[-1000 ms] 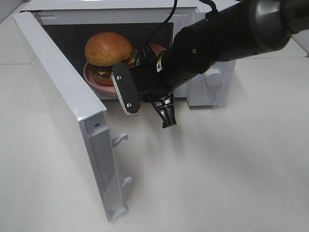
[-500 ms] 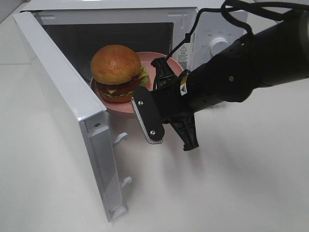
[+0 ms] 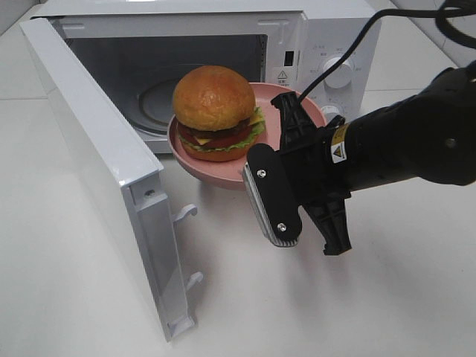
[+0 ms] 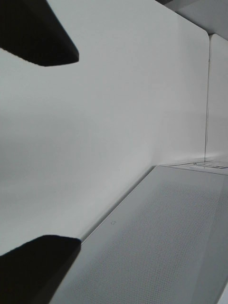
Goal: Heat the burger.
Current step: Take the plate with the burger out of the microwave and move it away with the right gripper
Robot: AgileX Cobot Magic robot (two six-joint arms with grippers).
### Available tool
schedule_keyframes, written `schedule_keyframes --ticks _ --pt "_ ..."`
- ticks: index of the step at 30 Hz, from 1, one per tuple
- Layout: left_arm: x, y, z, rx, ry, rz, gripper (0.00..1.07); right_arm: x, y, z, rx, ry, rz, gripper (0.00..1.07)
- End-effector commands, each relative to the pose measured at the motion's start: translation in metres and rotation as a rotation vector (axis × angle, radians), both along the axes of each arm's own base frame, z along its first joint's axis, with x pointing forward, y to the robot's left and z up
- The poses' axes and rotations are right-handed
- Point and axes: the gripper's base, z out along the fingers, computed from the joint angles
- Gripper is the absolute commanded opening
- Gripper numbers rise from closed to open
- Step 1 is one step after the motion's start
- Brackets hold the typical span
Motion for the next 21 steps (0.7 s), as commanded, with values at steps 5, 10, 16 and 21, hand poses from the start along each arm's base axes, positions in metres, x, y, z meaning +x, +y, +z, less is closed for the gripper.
schedule_keyframes --ticks 5,10,16,21 --pt "-0.001 0.000 0.000 0.001 -0.006 0.003 0.88 -0.016 -0.015 0.026 0.114 -0.098 -0.021 0.00" --pt "-0.001 0.000 0.000 0.001 -0.006 0.003 0.88 -0.031 -0.027 0.029 0.119 -0.104 -0.021 0.00" --pt "-0.001 0.000 0.000 0.001 -0.006 0.003 0.88 -0.049 -0.042 0.030 0.112 -0.100 -0.024 0.00" --pt "-0.001 0.000 0.000 0.001 -0.006 0.003 0.88 -0.068 -0.057 0.033 0.124 -0.100 -0.036 0.00"
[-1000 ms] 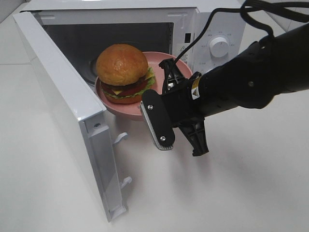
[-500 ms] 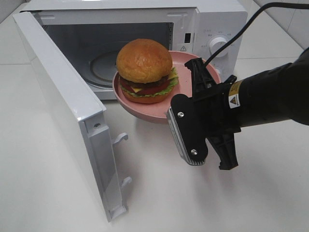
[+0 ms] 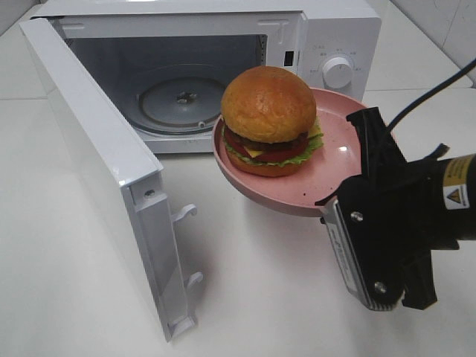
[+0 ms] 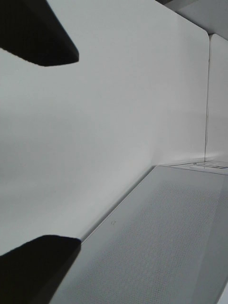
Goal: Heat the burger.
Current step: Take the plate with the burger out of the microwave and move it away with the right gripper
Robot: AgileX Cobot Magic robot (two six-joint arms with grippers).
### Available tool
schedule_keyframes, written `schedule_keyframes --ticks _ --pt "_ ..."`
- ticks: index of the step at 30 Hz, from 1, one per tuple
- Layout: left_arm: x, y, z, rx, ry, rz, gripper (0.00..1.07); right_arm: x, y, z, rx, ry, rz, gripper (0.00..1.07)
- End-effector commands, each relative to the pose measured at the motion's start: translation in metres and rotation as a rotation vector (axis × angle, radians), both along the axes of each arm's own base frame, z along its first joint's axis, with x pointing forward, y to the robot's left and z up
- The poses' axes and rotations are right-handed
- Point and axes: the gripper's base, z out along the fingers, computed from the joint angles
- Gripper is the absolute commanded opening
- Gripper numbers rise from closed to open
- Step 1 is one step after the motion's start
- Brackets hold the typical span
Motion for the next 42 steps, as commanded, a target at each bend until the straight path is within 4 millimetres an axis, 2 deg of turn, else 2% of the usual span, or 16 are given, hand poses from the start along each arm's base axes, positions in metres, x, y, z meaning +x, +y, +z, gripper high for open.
schedule_keyframes --ticks 1,10,24,26,29,31,37,39,42 --pt "-0.001 0.000 0.000 0.001 -0.006 0.003 0.88 -0.004 -0.002 0.014 0.076 -0.073 -0.004 0.00" --pt "-0.001 0.000 0.000 0.001 -0.006 0.003 0.88 -0.030 -0.024 0.019 0.126 -0.022 -0.077 0.00" --pt "-0.001 0.000 0.000 0.001 -0.006 0.003 0.88 -0.046 -0.047 0.030 0.097 0.005 -0.185 0.00" --pt "-0.001 0.000 0.000 0.001 -0.006 0.003 0.88 -0.049 -0.055 0.029 0.108 0.045 -0.287 0.00" --pt "-0.001 0.000 0.000 0.001 -0.006 0.003 0.88 -0.049 -0.057 0.029 0.106 0.057 -0.318 0.00" --pt "-0.001 0.000 0.000 0.001 -0.006 0.003 0.88 -0.049 -0.066 0.026 0.083 0.089 -0.437 0.00" --pt "-0.001 0.000 0.000 0.001 -0.006 0.003 0.88 -0.048 -0.074 0.024 0.075 0.111 -0.565 0.00" --pt "-0.001 0.000 0.000 0.001 -0.006 0.003 0.88 -0.048 -0.081 0.023 0.084 0.128 -0.684 0.00" --pt "-0.001 0.000 0.000 0.001 -0.006 0.003 0.88 -0.049 -0.086 0.022 0.085 0.138 -0.758 0.00"
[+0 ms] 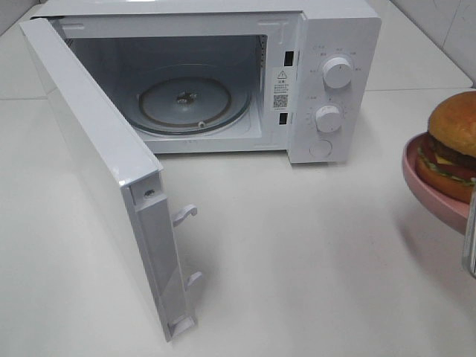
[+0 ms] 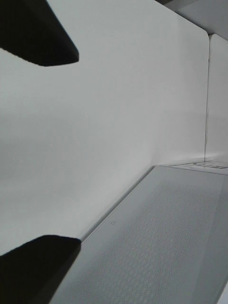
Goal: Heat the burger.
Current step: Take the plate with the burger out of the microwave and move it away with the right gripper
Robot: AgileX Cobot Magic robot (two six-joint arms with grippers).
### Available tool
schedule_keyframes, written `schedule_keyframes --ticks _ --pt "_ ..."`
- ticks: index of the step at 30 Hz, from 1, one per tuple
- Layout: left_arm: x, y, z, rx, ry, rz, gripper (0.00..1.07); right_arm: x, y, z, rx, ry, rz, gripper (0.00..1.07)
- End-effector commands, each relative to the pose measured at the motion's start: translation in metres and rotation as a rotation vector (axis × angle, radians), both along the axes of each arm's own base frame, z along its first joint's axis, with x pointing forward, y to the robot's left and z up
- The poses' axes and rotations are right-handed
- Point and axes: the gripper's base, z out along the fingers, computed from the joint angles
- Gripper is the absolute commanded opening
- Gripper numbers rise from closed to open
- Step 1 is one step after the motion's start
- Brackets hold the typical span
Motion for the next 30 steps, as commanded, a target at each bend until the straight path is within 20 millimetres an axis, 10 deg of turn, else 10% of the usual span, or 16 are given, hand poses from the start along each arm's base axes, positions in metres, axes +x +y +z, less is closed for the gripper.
schedule_keyframes --ticks 1,30 --pt "-0.001 0.000 0.000 0.001 -0.006 0.003 0.88 0.002 -0.004 0.007 -0.001 -0.055 -0.039 0.00" --pt "-0.001 0.000 0.000 0.001 -0.006 0.003 0.88 0.028 0.000 -0.025 0.073 0.025 -0.626 0.03"
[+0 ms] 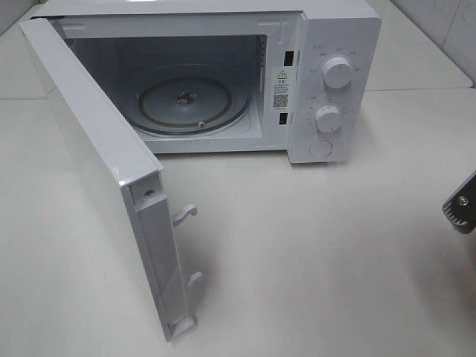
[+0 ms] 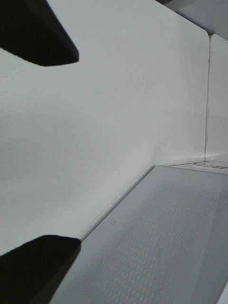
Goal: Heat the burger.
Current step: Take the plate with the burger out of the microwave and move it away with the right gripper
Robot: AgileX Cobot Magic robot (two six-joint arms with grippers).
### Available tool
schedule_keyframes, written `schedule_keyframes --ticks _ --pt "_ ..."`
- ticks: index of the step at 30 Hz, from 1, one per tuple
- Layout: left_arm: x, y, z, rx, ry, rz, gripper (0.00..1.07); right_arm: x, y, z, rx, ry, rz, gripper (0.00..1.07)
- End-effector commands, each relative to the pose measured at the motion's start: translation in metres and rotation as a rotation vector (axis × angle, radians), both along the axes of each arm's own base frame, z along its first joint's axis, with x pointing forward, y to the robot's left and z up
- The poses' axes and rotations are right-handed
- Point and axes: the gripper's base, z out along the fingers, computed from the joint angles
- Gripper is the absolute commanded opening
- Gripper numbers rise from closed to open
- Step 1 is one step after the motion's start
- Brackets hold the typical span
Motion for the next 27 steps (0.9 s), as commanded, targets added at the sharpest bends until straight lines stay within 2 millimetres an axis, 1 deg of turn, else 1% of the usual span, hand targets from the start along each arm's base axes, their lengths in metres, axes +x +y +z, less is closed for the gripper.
schedule_keyframes --ticks 1,2,3,4,6,7,8,10,11,13,16,18,19,20,22,23,24,26,27 --pt "-0.001 0.000 0.000 0.001 -0.006 0.003 0.88 0.012 0.003 0.003 -0.029 -0.052 -0.035 0.03" --pt "-0.001 0.000 0.000 0.001 -0.006 0.003 0.88 0.016 0.006 0.001 -0.016 -0.063 -0.084 0.03" --pt "-0.001 0.000 0.000 0.001 -0.006 0.003 0.88 0.016 0.006 0.001 -0.016 -0.063 -0.084 0.03" --pt "-0.001 0.000 0.000 0.001 -0.006 0.003 0.88 0.021 0.009 -0.001 -0.002 -0.073 -0.129 0.03" --pt "-0.001 0.000 0.000 0.001 -0.006 0.003 0.88 0.024 0.010 -0.002 0.003 -0.077 -0.156 0.03" --pt "-0.001 0.000 0.000 0.001 -0.006 0.003 0.88 0.028 0.013 -0.005 0.002 -0.078 -0.202 0.03" --pt "-0.001 0.000 0.000 0.001 -0.006 0.003 0.88 0.028 0.013 -0.005 0.002 -0.078 -0.202 0.03" --pt "-0.001 0.000 0.000 0.001 -0.006 0.003 0.88 0.036 0.015 -0.010 -0.018 -0.088 -0.267 0.03" --pt "-0.001 0.000 0.000 0.001 -0.006 0.003 0.88 0.036 0.015 -0.010 -0.018 -0.088 -0.267 0.03" --pt "-0.001 0.000 0.000 0.001 -0.006 0.003 0.88 0.044 0.019 -0.016 -0.051 -0.094 -0.301 0.03" --pt "-0.001 0.000 0.000 0.001 -0.006 0.003 0.88 0.048 0.021 -0.020 -0.066 -0.095 -0.321 0.03" --pt "-0.001 0.000 0.000 0.001 -0.006 0.003 0.88 0.053 0.024 -0.029 -0.086 -0.087 -0.346 0.03" --pt "-0.001 0.000 0.000 0.001 -0.006 0.003 0.88 0.053 0.024 -0.029 -0.086 -0.087 -0.346 0.03" --pt "-0.001 0.000 0.000 0.001 -0.006 0.003 0.88 0.055 0.025 -0.036 -0.106 -0.082 -0.357 0.03" --pt "-0.001 0.000 0.000 0.001 -0.006 0.003 0.88 0.056 0.025 -0.039 -0.113 -0.081 -0.364 0.03" --pt "-0.001 0.000 0.000 0.001 -0.006 0.003 0.88 0.058 0.026 -0.047 -0.122 -0.080 -0.379 0.03" --pt "-0.001 0.000 0.000 0.001 -0.006 0.003 0.88 0.058 0.026 -0.047 -0.122 -0.080 -0.379 0.03" --pt "-0.001 0.000 0.000 0.001 -0.006 0.003 0.88 0.059 0.028 -0.057 -0.122 -0.068 -0.398 0.03" --pt "-0.001 0.000 0.000 0.001 -0.006 0.003 0.88 0.059 0.028 -0.057 -0.122 -0.068 -0.398 0.03"
